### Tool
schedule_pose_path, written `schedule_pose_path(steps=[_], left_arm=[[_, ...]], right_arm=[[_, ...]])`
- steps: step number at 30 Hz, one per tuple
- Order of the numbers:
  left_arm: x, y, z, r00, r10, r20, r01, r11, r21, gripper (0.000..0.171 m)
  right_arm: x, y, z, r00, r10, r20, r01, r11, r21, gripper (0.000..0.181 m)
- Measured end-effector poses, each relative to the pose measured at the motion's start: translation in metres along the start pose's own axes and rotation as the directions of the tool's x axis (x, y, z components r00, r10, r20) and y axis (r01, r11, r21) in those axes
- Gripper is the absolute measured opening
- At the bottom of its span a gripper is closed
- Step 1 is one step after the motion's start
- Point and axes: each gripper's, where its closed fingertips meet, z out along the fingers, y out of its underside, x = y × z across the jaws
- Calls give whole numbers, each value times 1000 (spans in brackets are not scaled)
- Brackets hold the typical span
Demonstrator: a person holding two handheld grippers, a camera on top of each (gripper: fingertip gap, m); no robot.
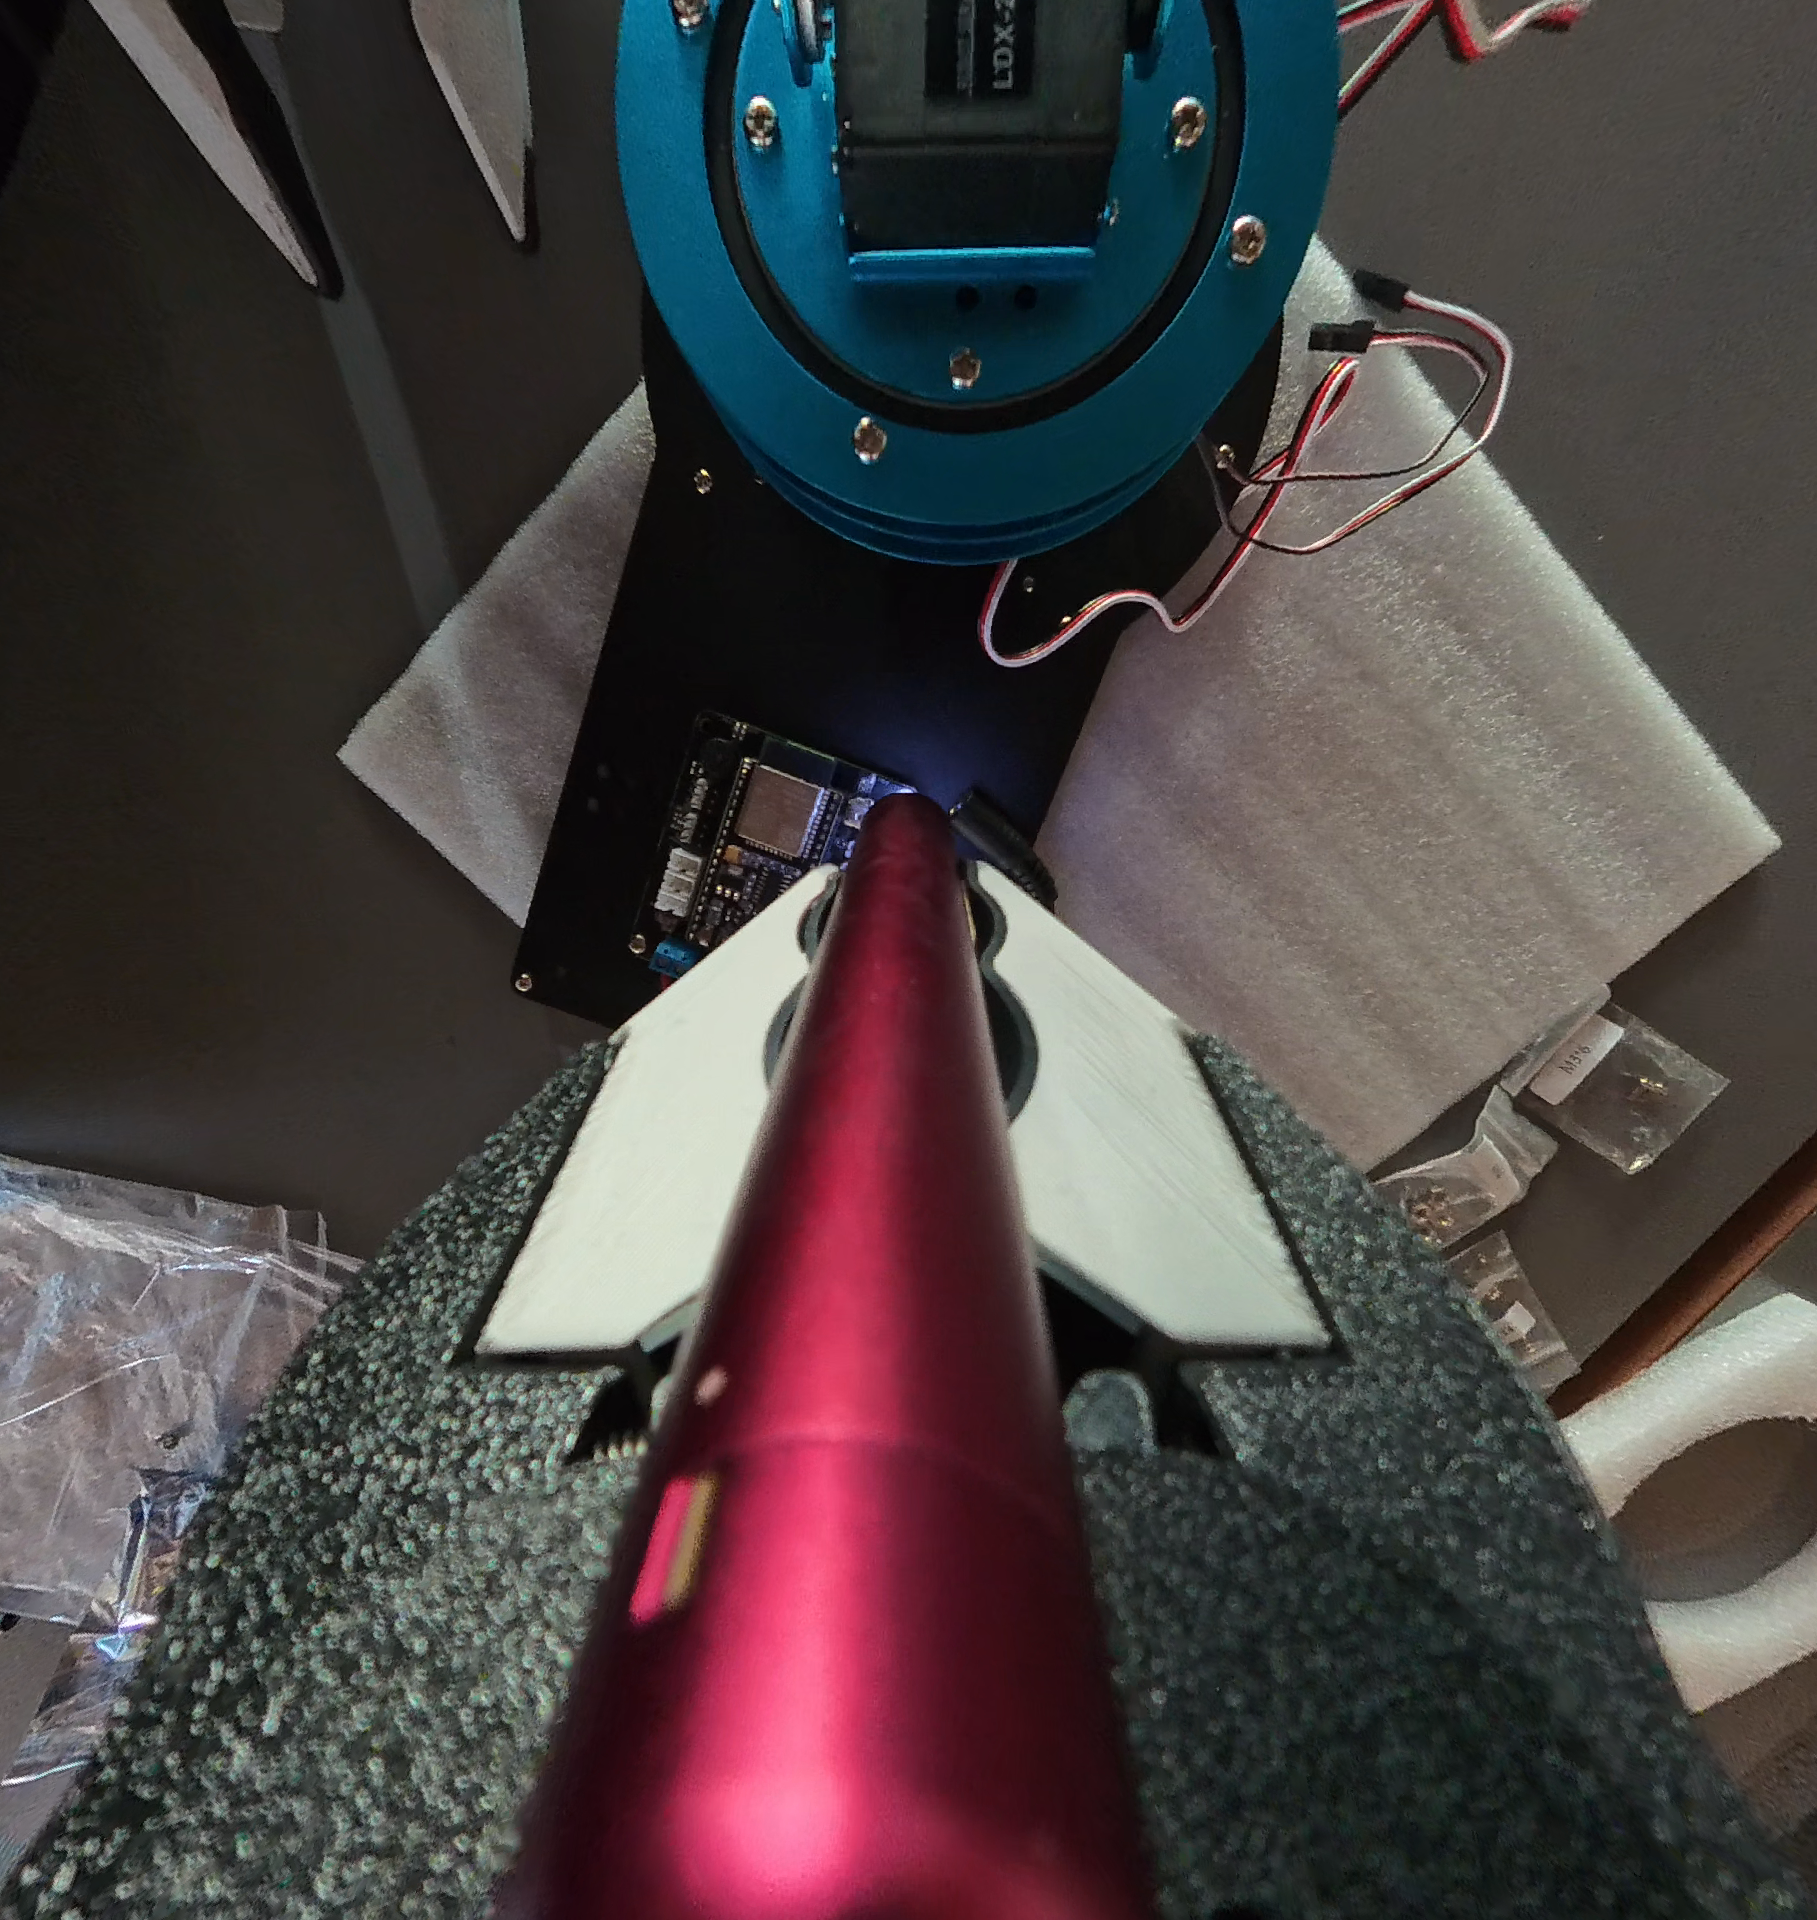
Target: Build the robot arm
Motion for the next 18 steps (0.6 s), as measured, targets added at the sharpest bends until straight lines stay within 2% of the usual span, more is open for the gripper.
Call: schedule_pose_path(steps=[18], left_arm=[[-1,1,0,1000,-6,2,6,1000,-5,34]], right_arm=[[1,-2,1,1000,-2,15,2,1000,23,22]])
